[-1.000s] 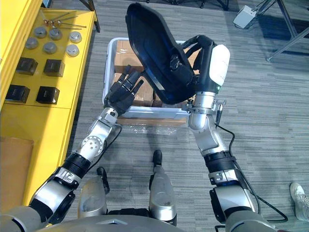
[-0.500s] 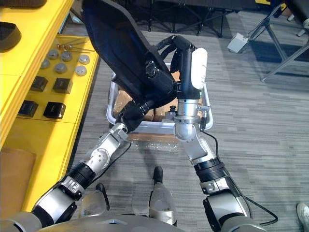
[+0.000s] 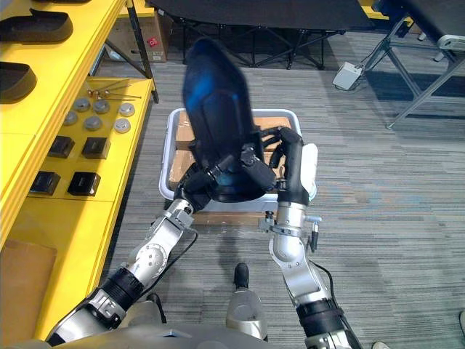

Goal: Walk over and take three plastic housings, then place them on the shelf

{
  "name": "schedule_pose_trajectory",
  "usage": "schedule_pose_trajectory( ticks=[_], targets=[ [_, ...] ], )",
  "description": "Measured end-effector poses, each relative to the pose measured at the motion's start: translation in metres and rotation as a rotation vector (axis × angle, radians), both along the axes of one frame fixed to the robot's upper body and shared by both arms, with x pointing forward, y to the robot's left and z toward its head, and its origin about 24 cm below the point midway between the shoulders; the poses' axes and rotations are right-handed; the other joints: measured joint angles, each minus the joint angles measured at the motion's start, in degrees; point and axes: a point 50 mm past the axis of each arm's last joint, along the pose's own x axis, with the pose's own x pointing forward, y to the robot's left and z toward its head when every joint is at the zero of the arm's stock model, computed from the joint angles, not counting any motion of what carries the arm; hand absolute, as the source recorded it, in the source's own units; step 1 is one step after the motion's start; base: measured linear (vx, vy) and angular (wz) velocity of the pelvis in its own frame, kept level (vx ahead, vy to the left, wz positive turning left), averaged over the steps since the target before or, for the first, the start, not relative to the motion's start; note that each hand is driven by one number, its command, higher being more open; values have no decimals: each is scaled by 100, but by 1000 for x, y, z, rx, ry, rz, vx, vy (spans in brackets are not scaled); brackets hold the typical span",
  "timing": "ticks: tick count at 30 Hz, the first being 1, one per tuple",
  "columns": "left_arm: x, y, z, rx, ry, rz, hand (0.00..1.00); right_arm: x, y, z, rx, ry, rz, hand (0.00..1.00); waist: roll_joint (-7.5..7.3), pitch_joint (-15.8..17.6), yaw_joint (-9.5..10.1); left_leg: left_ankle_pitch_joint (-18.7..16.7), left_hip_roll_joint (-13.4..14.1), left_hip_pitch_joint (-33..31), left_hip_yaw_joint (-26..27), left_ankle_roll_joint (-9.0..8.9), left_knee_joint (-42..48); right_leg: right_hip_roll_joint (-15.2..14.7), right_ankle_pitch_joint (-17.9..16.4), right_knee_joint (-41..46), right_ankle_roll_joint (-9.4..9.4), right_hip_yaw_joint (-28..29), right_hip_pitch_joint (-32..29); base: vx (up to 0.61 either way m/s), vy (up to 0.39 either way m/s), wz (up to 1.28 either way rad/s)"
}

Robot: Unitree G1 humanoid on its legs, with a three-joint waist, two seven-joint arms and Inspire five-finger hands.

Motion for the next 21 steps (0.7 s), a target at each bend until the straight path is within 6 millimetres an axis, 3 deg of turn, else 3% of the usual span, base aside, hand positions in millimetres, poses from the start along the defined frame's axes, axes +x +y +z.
schedule_pose_trajectory(
  ticks=[4,8,21],
  targets=[
    [4,7,24,-150,-71,66,0,-8,-4,-9,18,42,-17,0,61,-164,-5,43,-19,83,12,-6,-112,-4,-22,12,-1,-2,21,0,0,0],
    [5,13,36,-265,-118,88,0,-10,1,-12,34,52,-1,0,76,-277,18,96,-31,175,-1,-5,-203,-9,-42,7,-1,-40,90,-18,2,2],
    [-4,9,37,-132,-195,42,0,-15,14,-21,64,91,43,0,49,-521,22,149,-39,176,-25,-7,-286,-9,-36,-29,0,-88,86,-2,0,0]
  ],
)
